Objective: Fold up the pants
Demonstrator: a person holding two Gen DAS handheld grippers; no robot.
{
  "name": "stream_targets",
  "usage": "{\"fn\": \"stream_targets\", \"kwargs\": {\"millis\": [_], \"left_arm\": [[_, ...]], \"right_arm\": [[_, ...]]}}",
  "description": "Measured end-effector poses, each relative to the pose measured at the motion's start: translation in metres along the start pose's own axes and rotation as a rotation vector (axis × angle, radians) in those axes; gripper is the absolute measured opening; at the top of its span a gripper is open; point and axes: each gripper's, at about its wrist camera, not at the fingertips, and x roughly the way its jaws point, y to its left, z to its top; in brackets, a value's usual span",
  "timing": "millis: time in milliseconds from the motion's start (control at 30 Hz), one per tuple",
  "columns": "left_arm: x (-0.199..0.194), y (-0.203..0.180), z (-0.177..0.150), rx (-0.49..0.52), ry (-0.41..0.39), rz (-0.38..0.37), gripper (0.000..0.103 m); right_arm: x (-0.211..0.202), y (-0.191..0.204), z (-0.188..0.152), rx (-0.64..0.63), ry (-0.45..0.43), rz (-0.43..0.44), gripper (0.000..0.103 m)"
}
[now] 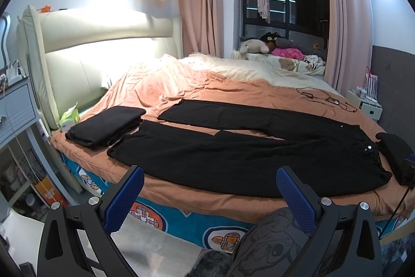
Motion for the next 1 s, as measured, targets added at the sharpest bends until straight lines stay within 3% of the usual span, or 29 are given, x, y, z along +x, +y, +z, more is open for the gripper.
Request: {"fn": "stream_targets", "kwargs": {"millis": [367, 1000], "left_arm": [[0.036, 0.02, 0.01, -0.026, 0.047, -0.014, 0.103], [0.117, 0.081, 0.024, -0.097, 0.135, 0.049, 0.103]], "right_arm": [[0.008, -0.02, 0.008, 0.047, 0.005, -0.061, 0.103], [0.029, -0.061, 0.014, 0.194, 0.035, -0.156, 0.103]]}}
